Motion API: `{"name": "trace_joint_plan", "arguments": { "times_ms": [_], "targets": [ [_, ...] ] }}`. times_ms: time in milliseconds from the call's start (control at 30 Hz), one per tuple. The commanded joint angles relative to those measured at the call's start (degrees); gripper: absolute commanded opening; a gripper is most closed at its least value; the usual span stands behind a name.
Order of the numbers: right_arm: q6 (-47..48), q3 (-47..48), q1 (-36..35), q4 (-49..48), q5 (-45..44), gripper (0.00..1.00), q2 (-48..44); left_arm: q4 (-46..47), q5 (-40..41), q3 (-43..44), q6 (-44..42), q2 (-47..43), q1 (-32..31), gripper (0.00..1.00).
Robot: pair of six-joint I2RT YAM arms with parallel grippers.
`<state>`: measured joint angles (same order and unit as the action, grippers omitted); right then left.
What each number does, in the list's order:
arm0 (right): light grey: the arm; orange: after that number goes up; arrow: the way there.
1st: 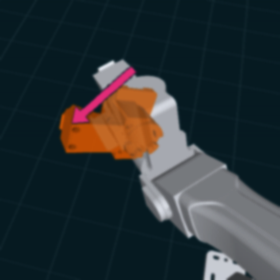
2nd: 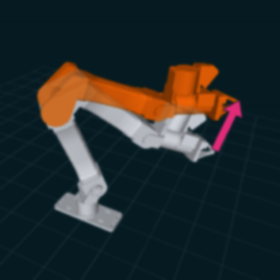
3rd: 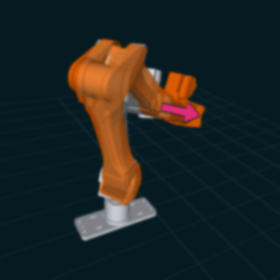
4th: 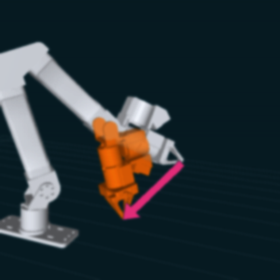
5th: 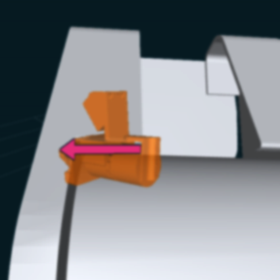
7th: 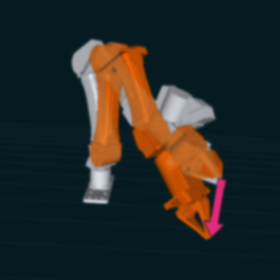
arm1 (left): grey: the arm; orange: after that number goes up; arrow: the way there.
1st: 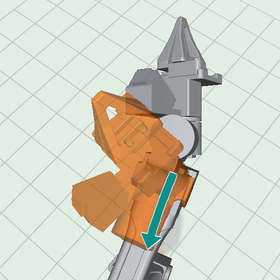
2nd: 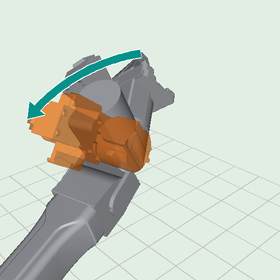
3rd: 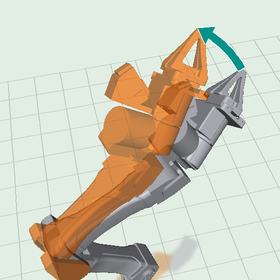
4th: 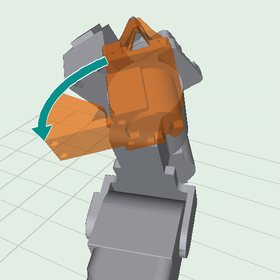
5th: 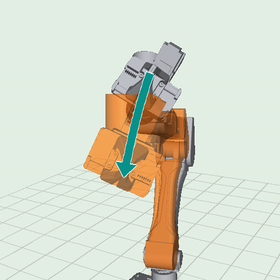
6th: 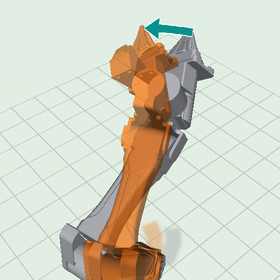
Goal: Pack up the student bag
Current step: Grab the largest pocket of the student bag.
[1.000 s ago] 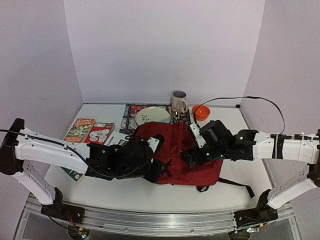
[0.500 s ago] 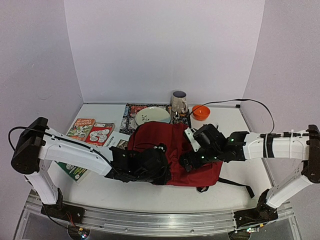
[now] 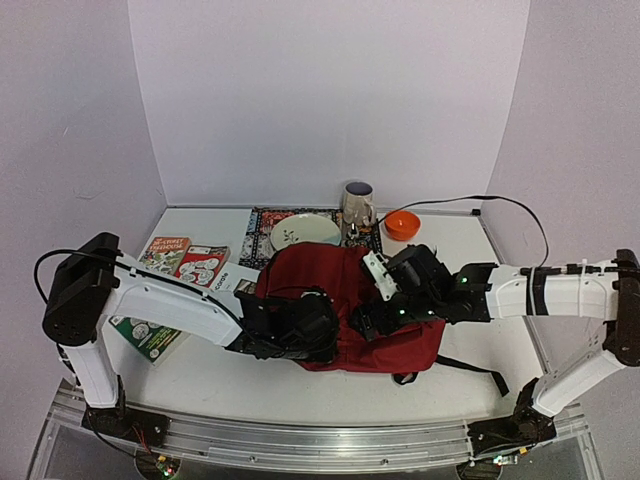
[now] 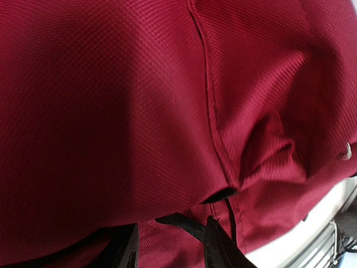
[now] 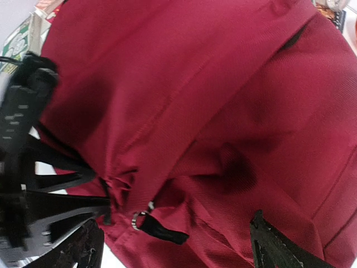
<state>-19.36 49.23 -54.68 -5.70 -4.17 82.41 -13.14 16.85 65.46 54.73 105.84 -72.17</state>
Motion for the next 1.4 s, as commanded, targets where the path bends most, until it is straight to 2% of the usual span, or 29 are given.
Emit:
{"name": "trace_joint_plan", "arguments": {
  "times_ms": [0, 100, 267, 400, 600, 767, 933, 1133, 1367],
  "targets": [
    [0.58, 0.43, -0.41, -1.25, 2.14, 0.90, 1.43, -0.31, 1.46, 2.69, 1.24, 2.00, 1.43, 0.38],
    [0.43, 0.42, -0.71, -1.63, 2.48, 0.90, 2.15, -0.09, 0.87, 2.79, 1.38, 2.96, 1.84, 0.29],
    [0.33, 0.26, -0.99, -1.68, 2.53, 0.89, 2.75, 0.43, -0.05, 2.33, 1.34, 2.93, 2.02, 0.07],
    [0.09, -0.49, -1.12, -1.68, 3.63, 0.89, 2.46, 1.00, -0.23, 0.71, 1.20, 0.81, 2.01, 0.02],
    [-1.44, -2.37, -1.27, -1.78, 2.06, 0.89, 0.26, 1.68, -1.61, -0.27, -2.34, -1.99, 1.54, 0.13],
    [-3.01, -2.91, -1.24, -1.65, -1.62, 0.90, -0.54, 1.35, 2.36, 0.32, -7.25, -4.77, -2.33, 0.30],
    [-5.28, -2.80, -1.19, -0.53, -6.56, 0.92, -1.25, 0.01, 4.86, 1.28, -9.37, -3.72, -4.74, 0.40],
    [-6.74, -2.68, -1.14, 0.65, -10.96, 0.93, -3.33, -4.24, 7.25, 5.27, -11.24, 0.84, -5.21, 0.46],
    [-7.24, -2.69, -1.20, 1.04, -11.46, 0.93, -3.52, -7.35, 8.76, 9.93, -13.70, 6.19, -5.28, 0.48]
  ]
}}
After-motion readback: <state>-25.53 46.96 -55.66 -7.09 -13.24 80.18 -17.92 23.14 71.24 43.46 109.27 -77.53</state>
